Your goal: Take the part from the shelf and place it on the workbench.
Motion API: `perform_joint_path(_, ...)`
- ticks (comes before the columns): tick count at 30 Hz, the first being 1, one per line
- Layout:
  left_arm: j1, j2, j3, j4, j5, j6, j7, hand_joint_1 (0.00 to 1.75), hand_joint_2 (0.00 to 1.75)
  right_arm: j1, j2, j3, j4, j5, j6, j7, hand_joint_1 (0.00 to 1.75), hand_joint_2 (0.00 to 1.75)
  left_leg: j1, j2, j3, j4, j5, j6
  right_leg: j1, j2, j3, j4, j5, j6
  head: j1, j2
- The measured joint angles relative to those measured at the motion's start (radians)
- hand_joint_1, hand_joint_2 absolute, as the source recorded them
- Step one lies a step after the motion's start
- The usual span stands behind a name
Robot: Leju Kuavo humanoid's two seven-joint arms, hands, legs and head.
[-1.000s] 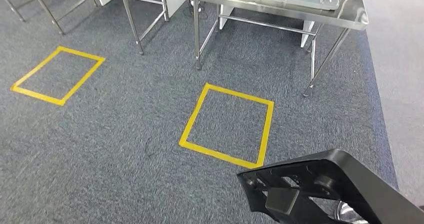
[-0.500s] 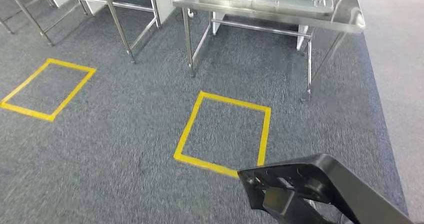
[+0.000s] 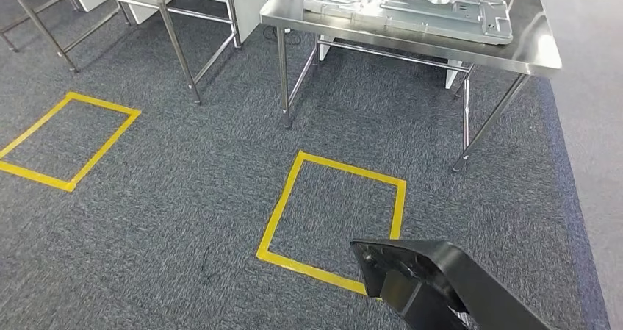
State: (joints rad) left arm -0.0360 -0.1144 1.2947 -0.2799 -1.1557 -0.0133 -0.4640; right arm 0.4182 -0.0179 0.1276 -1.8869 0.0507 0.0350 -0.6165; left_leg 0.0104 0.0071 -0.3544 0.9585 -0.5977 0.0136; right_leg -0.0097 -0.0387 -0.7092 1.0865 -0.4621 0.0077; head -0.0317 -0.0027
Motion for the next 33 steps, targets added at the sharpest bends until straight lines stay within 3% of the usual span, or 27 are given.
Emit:
perform_joint_path(1,0.001,0.0,0.0,0.0,-0.001,0.0,0.0,0.0,1.75,0.0,0.0,0.003,-0.002,-0.007,0.0,0.001,1.75,1.75,-0.003,0.006,0.021,-0.004,-0.018,-0.007,0.005,-0.01,0.001,-0.022,0.058,-0.007,0.0,0.0)
perform_joint_path(2,0.001,0.0,0.0,0.0,-0.002,-0.001,0.0,0.0,1.75,-0.002,0.0,0.007,-0.005,-0.016,0.002,0.003,1.75,1.75,-0.006,0.012,0.042,-0.004,-0.027,-0.015,0.007,-0.008,0.004,-0.028,0.077,-0.013,0.0,0.0)
perform_joint_path(4,-0.006,0.001,0.001,0.0,-0.003,-0.001,0.001,0.0,1.75,-0.007,-0.002,0.014,-0.016,-0.033,0.008,0.006,1.75,1.75,-0.005,0.02,0.043,0.044,-0.009,-0.03,0.004,0.019,0.028,-0.025,0.055,-0.024,0.0,0.0)
perform_joint_path(6,-0.02,0.002,0.001,0.001,-0.004,-0.002,0.0,0.0,1.75,-0.013,-0.004,0.018,-0.023,-0.04,0.013,0.006,1.75,1.75,-0.001,0.014,-0.03,0.185,0.028,-0.039,0.001,0.039,0.06,-0.035,0.031,-0.038,0.0,0.0)
perform_joint_path(7,-0.023,0.001,0.0,0.001,-0.004,-0.002,0.0,0.0,1.75,-0.014,-0.005,0.019,-0.025,-0.04,0.014,0.007,1.75,1.75,0.002,0.008,-0.081,0.257,0.021,-0.042,0.0,0.047,0.078,-0.04,0.018,-0.043,0.0,0.0)
perform_joint_path(8,-0.022,0.001,0.0,0.001,-0.005,-0.002,0.0,0.0,1.75,-0.014,-0.005,0.021,-0.025,-0.041,0.015,0.007,1.75,1.75,0.003,0.004,-0.13,0.31,-0.009,-0.045,0.0,0.057,0.095,-0.042,0.005,-0.047,0.0,0.0)
perform_joint_path(9,-0.019,0.001,0.0,0.001,-0.005,-0.002,0.0,0.0,1.75,-0.013,-0.005,0.022,-0.025,-0.041,0.015,0.008,1.75,1.75,0.003,0.002,-0.173,0.338,-0.059,-0.047,0.0,0.069,0.113,-0.044,-0.009,-0.048,0.0,0.0)
perform_joint_path(11,-0.013,0.001,0.001,0.001,-0.005,-0.002,0.0,0.0,1.75,-0.013,-0.005,0.023,-0.025,-0.041,0.015,0.008,1.75,1.75,0.003,0.002,-0.237,0.333,-0.162,-0.051,-0.001,0.096,0.153,-0.045,-0.041,-0.046,0.0,0.0)
perform_joint_path(12,-0.011,0.001,0.001,0.001,-0.005,-0.002,0.0,0.0,1.75,-0.013,-0.005,0.024,-0.025,-0.041,0.015,0.008,1.75,1.75,0.004,0.0,-0.26,0.306,-0.18,-0.053,-0.001,0.108,0.174,-0.045,-0.057,-0.044,0.0,0.0)
perform_joint_path(13,-0.009,0.002,0.001,0.001,-0.005,-0.002,0.0,0.0,1.75,-0.012,-0.005,0.024,-0.025,-0.041,0.015,0.008,1.75,1.75,0.004,-0.007,-0.279,0.266,-0.15,-0.053,-0.002,0.119,0.195,-0.045,-0.075,-0.042,0.0,0.0)
perform_joint_path(14,-0.006,0.002,0.001,0.001,-0.005,-0.002,0.001,0.0,1.75,-0.013,-0.005,0.025,-0.024,-0.041,0.015,0.008,1.75,1.75,0.006,-0.026,-0.296,0.218,-0.061,-0.053,-0.002,0.129,0.21,-0.045,-0.091,-0.039,0.0,0.0)
perform_joint_path(16,0.0,0.002,0.002,0.001,-0.005,-0.002,0.002,0.0,1.75,-0.013,-0.006,0.026,-0.023,-0.04,0.015,0.009,1.75,1.75,0.005,-0.058,-0.315,0.145,0.118,-0.04,-0.004,0.151,0.23,-0.042,-0.115,-0.028,0.0,0.0)
perform_joint_path(17,0.001,0.002,0.002,0.001,-0.005,-0.001,0.004,0.0,1.75,-0.014,-0.006,0.027,-0.024,-0.04,0.015,0.009,1.75,1.75,0.002,-0.064,-0.315,0.13,0.168,-0.029,-0.007,0.163,0.236,-0.045,-0.123,-0.021,0.0,0.0)
perform_joint_path(18,-0.003,0.002,0.003,0.001,-0.005,0.0,0.006,0.0,1.75,-0.015,-0.007,0.028,-0.025,-0.039,0.015,0.009,1.75,1.75,-0.002,-0.057,-0.307,0.125,0.17,-0.017,-0.009,0.173,0.244,-0.051,-0.129,-0.013,-0.001,0.0)
perform_joint_path(19,-0.008,0.002,0.003,0.002,-0.006,0.0,0.007,0.0,1.75,-0.016,-0.007,0.03,-0.027,-0.039,0.015,0.009,1.75,1.75,-0.003,-0.048,-0.293,0.117,0.166,-0.007,-0.011,0.169,0.255,-0.058,-0.135,-0.006,0.0,0.0)
perform_joint_path(21,-0.018,0.001,0.003,0.002,-0.008,0.0,0.008,0.0,1.75,-0.021,-0.007,0.032,-0.03,-0.038,0.015,0.009,1.75,1.75,-0.002,-0.031,-0.261,0.094,0.154,0.012,-0.011,0.118,0.255,-0.032,-0.154,0.005,0.0,0.0)
perform_joint_path(22,-0.02,0.001,0.003,0.002,-0.009,0.0,0.007,0.0,1.75,-0.025,-0.007,0.033,-0.031,-0.038,0.015,0.009,1.75,1.75,-0.002,-0.021,-0.247,0.083,0.148,0.019,-0.011,0.084,0.232,0.014,-0.171,0.008,0.0,0.0)
perform_joint_path(23,-0.02,0.001,0.003,0.002,-0.009,0.0,0.006,0.0,1.75,-0.028,-0.007,0.033,-0.031,-0.038,0.014,0.009,1.75,1.75,-0.002,-0.01,-0.235,0.077,0.14,0.024,-0.011,0.06,0.188,0.078,-0.188,0.012,0.0,0.0)
perform_joint_path(25,-0.019,0.001,0.003,0.002,-0.009,0.0,0.006,0.0,1.75,-0.029,-0.006,0.033,-0.03,-0.038,0.014,0.01,1.75,1.75,-0.002,0.015,-0.217,0.074,0.124,0.026,-0.013,0.046,0.094,0.193,-0.204,0.018,0.0,0.0)
perform_joint_path(26,-0.018,0.001,0.003,0.002,-0.009,0.0,0.006,0.0,1.75,-0.028,-0.006,0.033,-0.03,-0.038,0.014,0.01,1.75,1.75,-0.003,0.026,-0.207,0.073,0.116,0.025,-0.013,0.045,0.066,0.21,-0.187,0.019,0.0,0.0)
perform_joint_path(28,-0.017,0.001,0.003,0.002,-0.009,-0.001,0.006,0.0,1.75,-0.026,-0.006,0.033,-0.03,-0.038,0.013,0.01,1.75,1.75,-0.004,0.047,-0.185,0.073,0.098,0.022,-0.01,0.032,0.069,0.136,-0.1,0.013,0.0,0.0)
perform_joint_path(30,-0.017,-0.002,0.003,0.002,-0.01,-0.001,0.006,0.0,1.75,-0.028,-0.006,0.034,-0.03,-0.038,0.013,0.011,1.75,1.75,-0.007,0.065,-0.166,0.073,0.081,0.016,0.002,-0.015,0.108,0.014,-0.029,-0.002,0.0,0.0)
perform_joint_path(32,-0.017,-0.004,0.003,0.002,-0.01,-0.001,0.006,0.0,1.75,-0.031,-0.006,0.034,-0.032,-0.037,0.009,0.011,1.75,1.75,-0.01,0.085,-0.153,0.068,0.068,0.004,0.014,-0.041,0.128,-0.044,-0.019,-0.013,0.0,0.0)
perform_joint_path(33,-0.018,-0.004,0.003,0.002,-0.009,-0.001,0.006,0.0,1.75,-0.031,-0.006,0.034,-0.032,-0.035,0.004,0.012,1.75,1.75,-0.012,0.097,-0.148,0.065,0.064,-0.002,0.016,-0.031,0.128,-0.051,-0.022,-0.015,0.0,0.0)
